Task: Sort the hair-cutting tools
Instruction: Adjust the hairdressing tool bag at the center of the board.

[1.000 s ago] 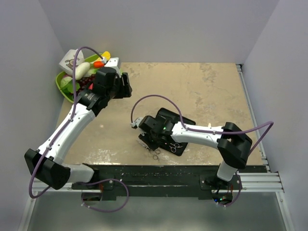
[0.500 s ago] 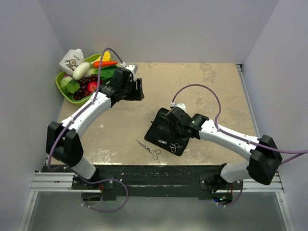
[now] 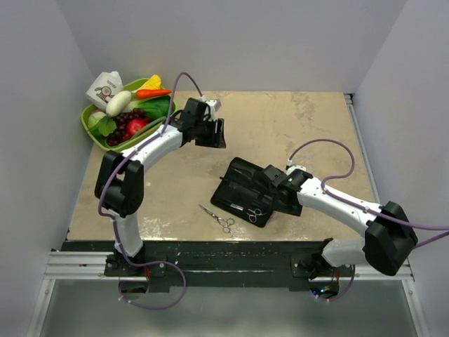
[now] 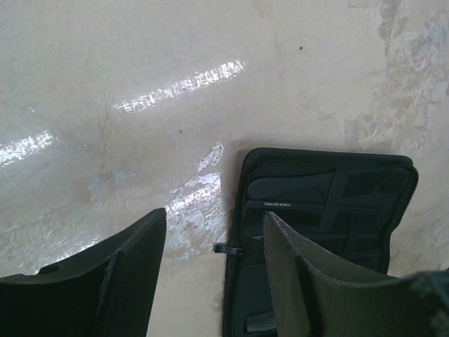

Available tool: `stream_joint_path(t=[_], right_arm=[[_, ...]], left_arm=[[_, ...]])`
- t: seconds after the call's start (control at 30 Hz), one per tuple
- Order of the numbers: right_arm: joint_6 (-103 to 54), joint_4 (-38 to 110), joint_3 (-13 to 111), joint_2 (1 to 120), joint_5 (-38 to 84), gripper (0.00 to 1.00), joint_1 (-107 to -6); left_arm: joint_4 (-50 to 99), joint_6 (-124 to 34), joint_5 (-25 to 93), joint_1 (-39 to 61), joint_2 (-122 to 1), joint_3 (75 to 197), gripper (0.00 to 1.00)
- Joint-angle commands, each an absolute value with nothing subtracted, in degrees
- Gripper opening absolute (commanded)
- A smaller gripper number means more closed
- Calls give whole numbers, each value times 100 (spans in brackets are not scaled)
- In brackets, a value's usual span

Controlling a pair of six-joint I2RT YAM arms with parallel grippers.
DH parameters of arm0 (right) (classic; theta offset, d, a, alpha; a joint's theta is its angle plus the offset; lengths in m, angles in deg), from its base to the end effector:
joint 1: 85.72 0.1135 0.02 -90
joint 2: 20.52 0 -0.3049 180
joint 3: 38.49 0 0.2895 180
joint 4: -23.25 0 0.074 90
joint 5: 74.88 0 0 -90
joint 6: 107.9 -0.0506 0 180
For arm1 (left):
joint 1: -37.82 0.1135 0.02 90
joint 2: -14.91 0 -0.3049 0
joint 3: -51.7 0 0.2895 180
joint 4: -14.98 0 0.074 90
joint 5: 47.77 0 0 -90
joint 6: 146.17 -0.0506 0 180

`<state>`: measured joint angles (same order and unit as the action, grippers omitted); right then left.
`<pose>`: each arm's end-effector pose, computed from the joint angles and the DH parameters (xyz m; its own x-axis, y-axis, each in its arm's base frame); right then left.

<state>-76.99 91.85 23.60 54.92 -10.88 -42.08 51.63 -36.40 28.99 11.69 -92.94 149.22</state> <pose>0.1903 0.1508 0.2235 -0.8622 0.2434 -0.4443 0.3190 0.9422 -0.1028 0.4280 -0.2228 0.2617 -0.8102 0.0307 -0.5854 0.3134 0.8666 -0.3883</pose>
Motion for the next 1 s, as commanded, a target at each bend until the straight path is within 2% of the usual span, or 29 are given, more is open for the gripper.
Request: stream_joint_path(t=[0.0, 0.4, 0.7, 0.97], right_arm=[[-8645, 9700, 2200, 5401, -1485, 55, -4239], [-8391, 8945, 2164, 6385, -1520, 63, -4554], [-7854, 8479, 2436, 7325, -1740, 64, -5108], [-7635, 8399, 2735, 7748, -1934, 64, -5223]], left_arm=[[4830, -3754, 2641, 1013, -9468, 15339, 62], [4936, -3719, 2623, 855, -10654, 16289, 61], [5058, -3587, 3246, 802, -10708, 16122, 61], [6034, -3297, 4205, 820, -10366, 15482, 60]])
